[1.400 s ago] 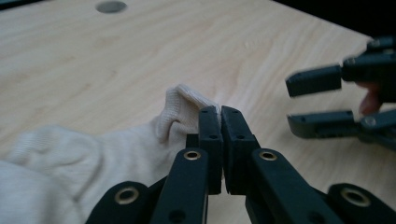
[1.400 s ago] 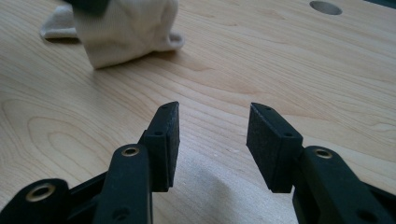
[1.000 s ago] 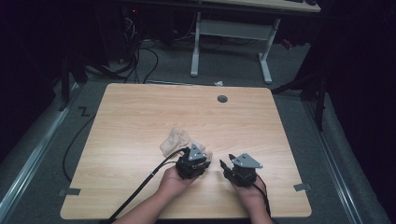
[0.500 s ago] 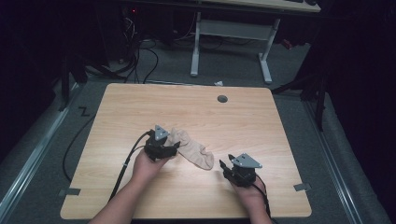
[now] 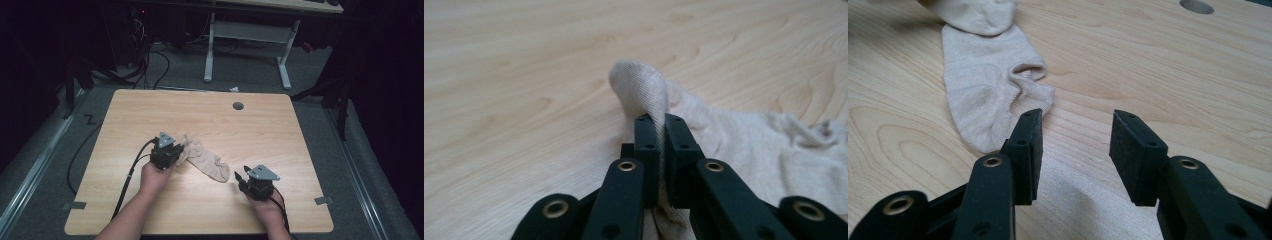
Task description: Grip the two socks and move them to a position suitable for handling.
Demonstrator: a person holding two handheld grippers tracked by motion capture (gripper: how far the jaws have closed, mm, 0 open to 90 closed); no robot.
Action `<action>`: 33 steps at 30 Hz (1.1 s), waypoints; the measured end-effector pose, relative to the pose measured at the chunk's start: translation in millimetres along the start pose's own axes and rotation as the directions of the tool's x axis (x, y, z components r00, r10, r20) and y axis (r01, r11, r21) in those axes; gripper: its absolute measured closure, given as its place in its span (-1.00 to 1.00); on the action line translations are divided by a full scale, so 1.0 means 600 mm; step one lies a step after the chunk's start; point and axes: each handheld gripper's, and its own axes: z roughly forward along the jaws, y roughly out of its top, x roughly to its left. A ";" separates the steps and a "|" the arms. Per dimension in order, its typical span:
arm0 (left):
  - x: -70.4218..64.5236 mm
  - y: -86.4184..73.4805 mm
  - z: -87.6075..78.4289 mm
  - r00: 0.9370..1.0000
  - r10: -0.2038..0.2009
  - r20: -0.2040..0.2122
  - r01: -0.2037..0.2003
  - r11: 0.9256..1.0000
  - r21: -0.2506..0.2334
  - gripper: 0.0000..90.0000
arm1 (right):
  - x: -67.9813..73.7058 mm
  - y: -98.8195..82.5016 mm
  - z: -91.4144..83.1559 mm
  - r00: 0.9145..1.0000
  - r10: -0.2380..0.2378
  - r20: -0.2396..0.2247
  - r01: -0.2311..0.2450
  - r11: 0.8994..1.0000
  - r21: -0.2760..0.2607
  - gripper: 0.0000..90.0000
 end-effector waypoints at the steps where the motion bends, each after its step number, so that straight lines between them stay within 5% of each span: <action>1: 0.004 -0.002 -0.010 1.000 -0.004 -0.009 0.004 1.000 -0.001 0.92 | 0.000 0.000 0.000 1.000 0.005 0.000 -0.005 1.000 -0.001 0.28; 5: 0.025 -0.022 -0.048 0.997 -0.013 -0.076 0.014 1.000 0.014 0.92 | 0.000 0.001 -0.002 1.000 0.000 -0.006 0.000 1.000 -0.005 0.30; 8: 0.048 -0.061 -0.069 0.987 -0.008 -0.162 0.021 0.997 0.076 0.91 | 0.006 0.003 0.000 1.000 0.000 -0.020 0.000 1.000 -0.001 0.31; 14: 0.069 -0.095 -0.069 0.979 -0.030 -0.200 0.055 0.991 0.124 0.88 | 0.012 0.005 0.002 0.999 0.005 -0.037 -0.005 1.000 0.004 0.32; 19: 0.053 -0.071 -0.078 0.980 -0.006 -0.201 0.023 0.996 0.086 0.33 | 0.014 0.006 0.004 0.998 0.015 -0.055 -0.014 1.000 0.008 0.34; 24: 0.006 -0.030 -0.057 0.987 0.055 -0.150 -0.049 0.998 0.043 0.20 | 0.018 0.009 0.006 0.996 0.030 -0.084 -0.029 1.000 0.006 0.34; 28: -0.023 -0.012 -0.003 0.996 0.064 -0.054 -0.060 0.995 0.083 0.27 | 0.023 0.011 0.012 0.995 0.031 -0.098 -0.030 0.999 0.015 0.35; 33: -0.035 0.006 0.052 0.999 0.043 0.005 -0.044 0.989 0.140 0.29 | 0.028 0.017 0.027 0.992 0.041 -0.121 -0.035 0.998 0.051 0.36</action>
